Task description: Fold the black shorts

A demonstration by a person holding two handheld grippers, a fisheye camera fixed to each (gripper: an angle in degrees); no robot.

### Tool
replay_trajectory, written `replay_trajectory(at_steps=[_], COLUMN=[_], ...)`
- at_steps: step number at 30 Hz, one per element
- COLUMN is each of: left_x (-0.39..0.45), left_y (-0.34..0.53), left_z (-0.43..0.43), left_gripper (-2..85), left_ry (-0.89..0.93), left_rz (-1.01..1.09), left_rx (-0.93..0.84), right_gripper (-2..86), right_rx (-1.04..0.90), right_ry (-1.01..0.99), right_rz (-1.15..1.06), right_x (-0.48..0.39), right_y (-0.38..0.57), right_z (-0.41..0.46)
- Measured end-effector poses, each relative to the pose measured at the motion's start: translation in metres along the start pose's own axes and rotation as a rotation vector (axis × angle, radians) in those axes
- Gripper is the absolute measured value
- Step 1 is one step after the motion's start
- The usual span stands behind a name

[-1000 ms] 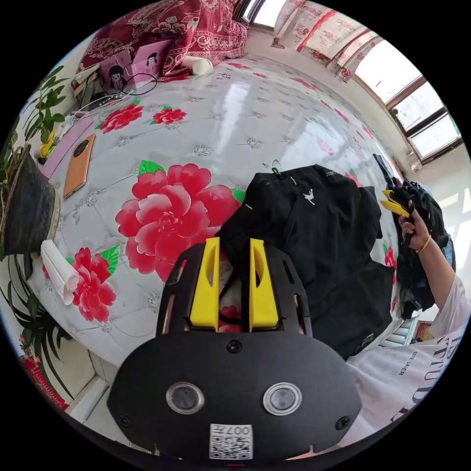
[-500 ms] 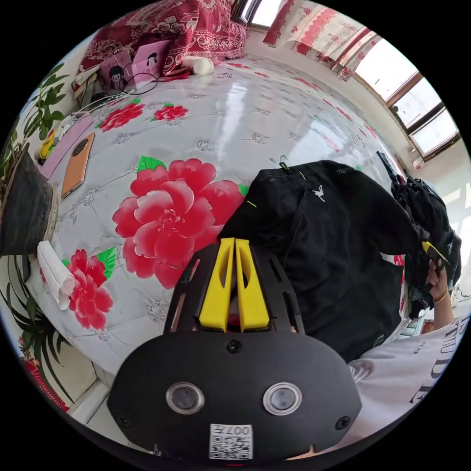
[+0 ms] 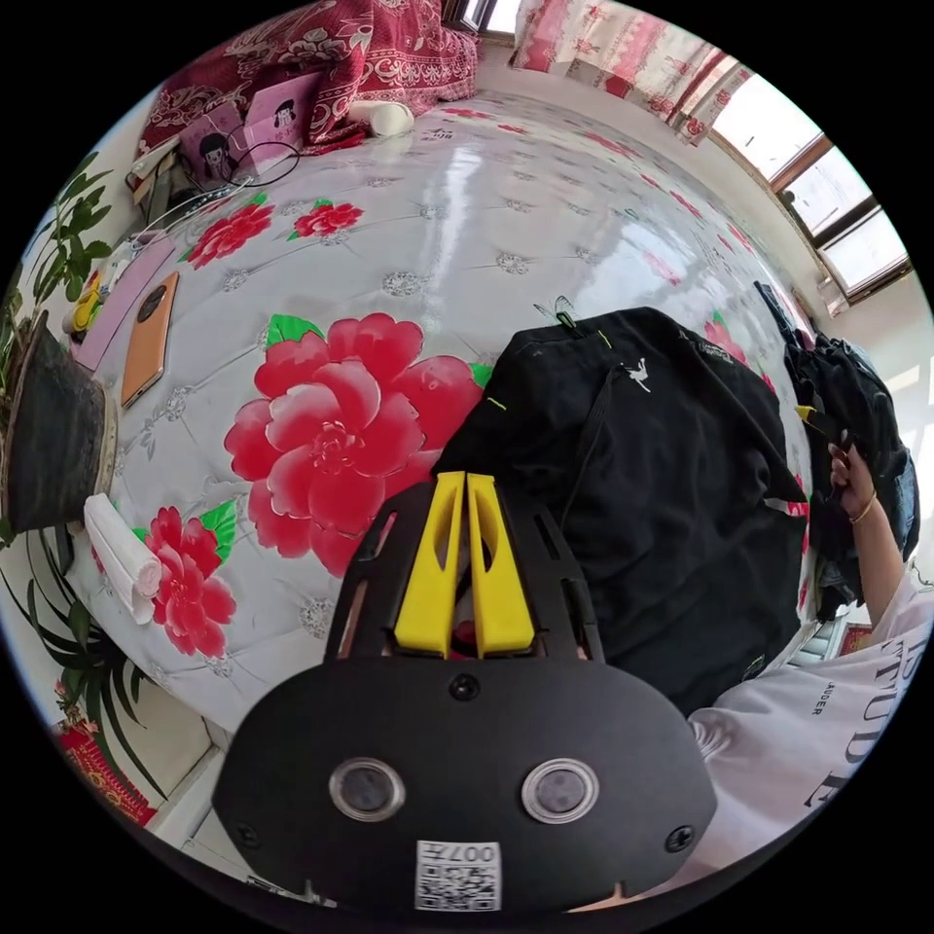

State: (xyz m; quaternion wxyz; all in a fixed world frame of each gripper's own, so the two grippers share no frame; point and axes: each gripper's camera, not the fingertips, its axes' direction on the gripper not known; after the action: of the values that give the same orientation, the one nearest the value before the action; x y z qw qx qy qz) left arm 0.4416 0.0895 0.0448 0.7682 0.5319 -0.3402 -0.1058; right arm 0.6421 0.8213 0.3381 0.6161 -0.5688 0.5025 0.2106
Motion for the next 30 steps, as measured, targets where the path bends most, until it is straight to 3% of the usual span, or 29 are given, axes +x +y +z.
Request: replay_trajectory(at_steps=[4, 6, 9, 13, 17, 23, 26, 30], left_x=[0.003, 0.003, 0.008, 0.026, 0.022, 0.04, 0.059, 0.074], left_y=[0.0, 0.002, 0.009, 0.021, 0.006, 0.004, 0.043, 0.105], left_z=[0.006, 0.008, 0.006, -0.041, -0.061, -0.058, -0.05, -0.035], left_gripper=[-1.0, -1.0, -1.0, -1.0, -0.9, -0.7, 0.2, 2.5], left_ry=[-0.016, -0.023, -0.047, -0.114, -0.119, -0.009, -0.011, -0.017], left_rz=[0.013, -0.001, -0.009, 0.039, 0.001, -0.02, 0.032, 0.083], left_rx=[-0.015, -0.011, 0.003, 0.14, 0.256, 0.29, 0.258, 0.174], right_gripper=[6.0, 2.4, 0.7, 0.2, 1.0, 3.4, 4.0, 4.3], right_rx=[-0.147, -0.094, -0.157, 0.23, 0.403, 0.185, 0.228, 0.105], right_ry=[0.038, 0.176, 0.117, 0.235, 0.372, 0.331, 0.256, 0.229], right_rz=[-0.013, -0.038, -0.167, -0.225, -0.15, -0.016, 0.019, 0.093], right_x=[-0.015, -0.032, -0.056, -0.063, -0.05, -0.024, -0.025, -0.027], right_y=[-0.052, -0.054, -0.049, -0.018, -0.015, -0.023, 0.033, 0.143], right_z=[0.07, 0.073, 0.072, -0.026, -0.081, -0.064, -0.072, -0.051])
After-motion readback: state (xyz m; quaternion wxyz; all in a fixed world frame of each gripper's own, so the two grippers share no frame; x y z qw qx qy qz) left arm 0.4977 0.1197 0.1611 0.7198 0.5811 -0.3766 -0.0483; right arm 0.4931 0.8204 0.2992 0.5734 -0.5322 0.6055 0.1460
